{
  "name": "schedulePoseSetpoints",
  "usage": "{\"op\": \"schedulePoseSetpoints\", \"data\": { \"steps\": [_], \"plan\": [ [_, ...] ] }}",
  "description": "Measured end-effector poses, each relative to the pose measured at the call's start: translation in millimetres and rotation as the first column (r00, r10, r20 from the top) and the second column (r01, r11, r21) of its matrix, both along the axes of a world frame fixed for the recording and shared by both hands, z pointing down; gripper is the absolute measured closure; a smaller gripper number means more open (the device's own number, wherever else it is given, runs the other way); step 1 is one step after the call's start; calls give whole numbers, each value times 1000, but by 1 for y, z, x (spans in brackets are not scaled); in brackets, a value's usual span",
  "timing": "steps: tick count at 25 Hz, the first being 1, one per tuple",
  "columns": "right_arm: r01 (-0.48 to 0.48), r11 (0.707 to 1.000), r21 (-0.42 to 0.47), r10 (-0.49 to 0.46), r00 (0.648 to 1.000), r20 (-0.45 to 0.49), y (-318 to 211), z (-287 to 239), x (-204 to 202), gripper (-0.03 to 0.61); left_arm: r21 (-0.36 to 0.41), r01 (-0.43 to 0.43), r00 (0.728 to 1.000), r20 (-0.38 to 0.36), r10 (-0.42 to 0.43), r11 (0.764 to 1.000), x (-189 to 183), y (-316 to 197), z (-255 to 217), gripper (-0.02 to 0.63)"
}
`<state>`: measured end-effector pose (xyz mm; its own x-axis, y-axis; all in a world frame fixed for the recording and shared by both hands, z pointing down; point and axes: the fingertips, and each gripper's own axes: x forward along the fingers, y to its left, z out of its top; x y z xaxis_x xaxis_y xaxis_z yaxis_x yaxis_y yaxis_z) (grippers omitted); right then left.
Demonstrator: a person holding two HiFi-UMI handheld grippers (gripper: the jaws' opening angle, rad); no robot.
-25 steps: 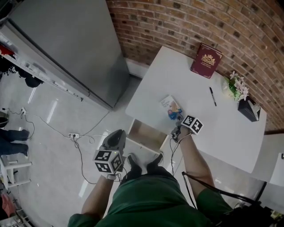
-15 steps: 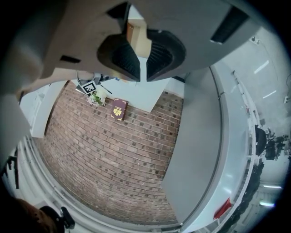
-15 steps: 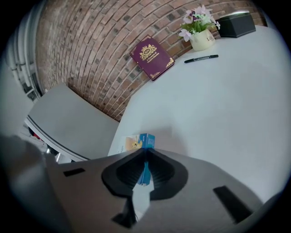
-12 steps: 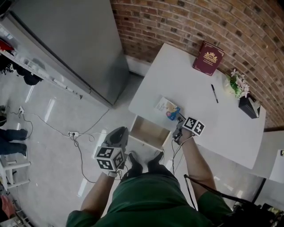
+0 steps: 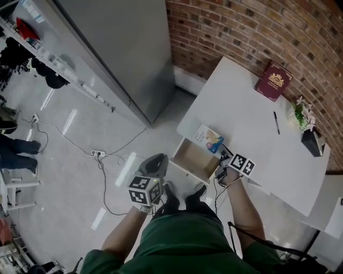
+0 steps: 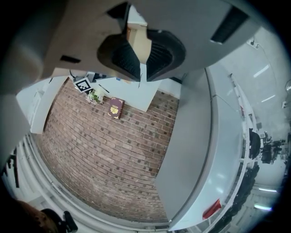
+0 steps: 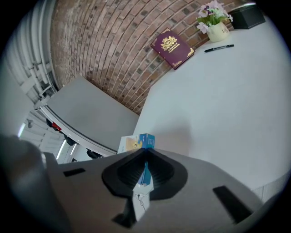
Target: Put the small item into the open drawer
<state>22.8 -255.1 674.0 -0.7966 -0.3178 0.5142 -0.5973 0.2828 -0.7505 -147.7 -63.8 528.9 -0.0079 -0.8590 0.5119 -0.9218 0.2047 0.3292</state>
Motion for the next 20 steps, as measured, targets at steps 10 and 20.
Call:
{"op": "schedulePoseSetpoints", "data": {
  "steps": [10, 20],
  "plan": [
    [128, 991, 47, -129, 991, 30, 66, -7, -36, 557, -14, 35, 999, -17, -35, 999, -22, 24, 12, 574],
    [110, 994, -2, -110, 994, -12, 111, 32, -7, 558, -86, -36, 998, -46, 32, 996, -7, 25, 51, 574]
  ]
}}
